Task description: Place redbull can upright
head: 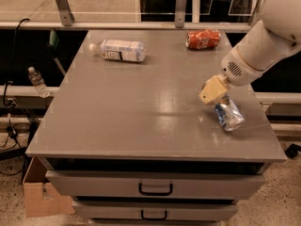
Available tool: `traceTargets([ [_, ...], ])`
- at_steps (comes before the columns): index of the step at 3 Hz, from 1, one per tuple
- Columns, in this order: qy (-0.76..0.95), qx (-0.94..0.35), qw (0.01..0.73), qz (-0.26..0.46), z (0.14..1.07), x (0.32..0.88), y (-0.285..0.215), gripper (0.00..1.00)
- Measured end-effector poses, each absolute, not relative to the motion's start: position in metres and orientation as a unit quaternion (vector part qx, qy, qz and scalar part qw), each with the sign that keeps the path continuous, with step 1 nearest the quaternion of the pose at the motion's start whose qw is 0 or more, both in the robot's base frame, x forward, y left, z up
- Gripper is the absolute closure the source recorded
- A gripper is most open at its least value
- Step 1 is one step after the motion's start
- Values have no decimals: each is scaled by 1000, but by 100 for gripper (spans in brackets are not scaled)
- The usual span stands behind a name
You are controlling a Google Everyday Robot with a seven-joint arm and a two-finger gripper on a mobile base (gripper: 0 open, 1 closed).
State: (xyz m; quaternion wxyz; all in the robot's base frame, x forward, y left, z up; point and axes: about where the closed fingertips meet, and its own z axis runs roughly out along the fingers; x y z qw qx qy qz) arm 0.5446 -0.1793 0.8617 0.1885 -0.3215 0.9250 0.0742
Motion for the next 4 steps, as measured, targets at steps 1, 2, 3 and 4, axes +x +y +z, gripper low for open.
traceTargets([
  [1,893,-358,247,117,906,556,-164,98],
  [2,836,-408,313,190,949,566,-145,100],
  [3,759,-454,374,278,976,565,-125,100],
  [4,668,-494,430,353,989,555,-111,100],
])
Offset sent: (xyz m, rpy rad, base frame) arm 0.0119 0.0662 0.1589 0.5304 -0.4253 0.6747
